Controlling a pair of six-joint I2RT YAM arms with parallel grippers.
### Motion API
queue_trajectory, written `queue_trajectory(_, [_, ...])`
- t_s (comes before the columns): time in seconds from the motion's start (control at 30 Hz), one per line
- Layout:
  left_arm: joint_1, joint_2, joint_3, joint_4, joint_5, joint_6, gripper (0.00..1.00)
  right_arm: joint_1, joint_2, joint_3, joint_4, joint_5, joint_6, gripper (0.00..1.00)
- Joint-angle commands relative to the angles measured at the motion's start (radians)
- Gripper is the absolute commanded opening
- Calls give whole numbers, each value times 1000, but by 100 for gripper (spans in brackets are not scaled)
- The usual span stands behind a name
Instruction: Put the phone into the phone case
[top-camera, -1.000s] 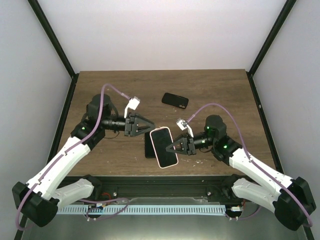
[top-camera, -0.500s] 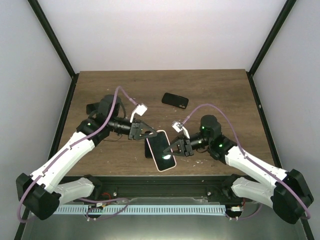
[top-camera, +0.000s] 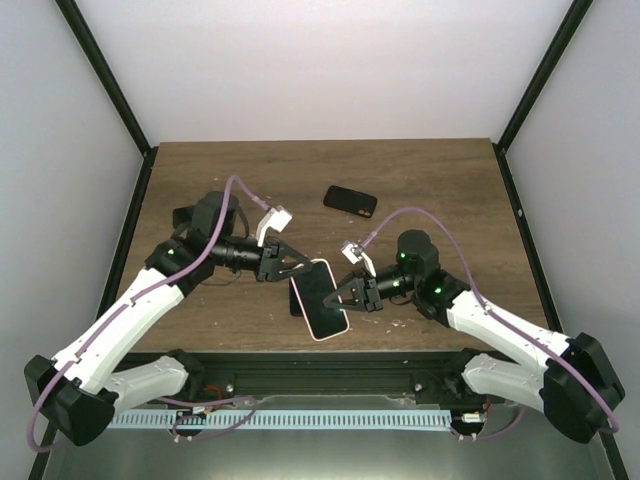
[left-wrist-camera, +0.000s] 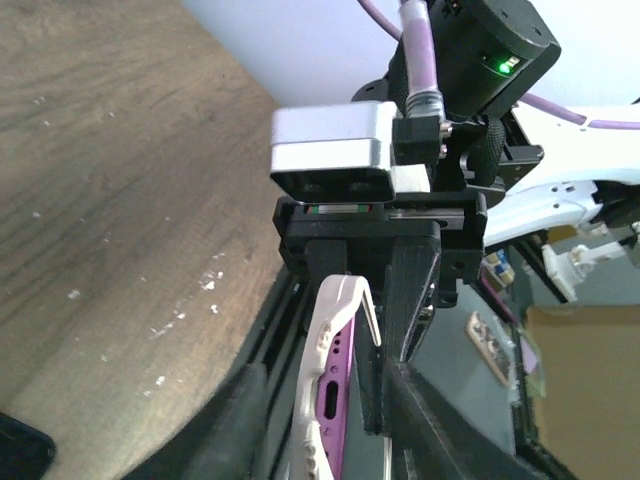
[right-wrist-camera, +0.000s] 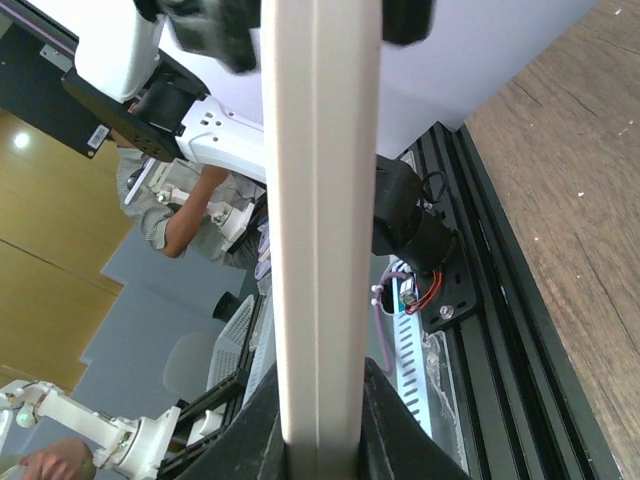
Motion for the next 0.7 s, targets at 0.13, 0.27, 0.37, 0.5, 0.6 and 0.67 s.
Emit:
queue_trajectory(0.13, [8,11,26,33,-8,-53,53,10,-13,33,31,40,40,1])
queue_trajectory(0.27, [28,5,11,-3,-160,-76,58,11,-28,49,-51,134,12,1])
queue_trajectory(0.37, [69,-12,-9,-16,-253,-116,63,9,-32,55,-142,274,-18,1])
queue_trajectory(0.5, [75,-34,-27,-35,-389,-124,91,3,15,69,-218,439,-47,1])
queue_trajectory(0.6, [76,-36,-34,-65,-498,-125,100,-15,76,78,-238,544,-42,1])
queue_trajectory(0.67, [76,-33,-41,-83,-553,-124,100,-38,132,86,-242,596,-38,1])
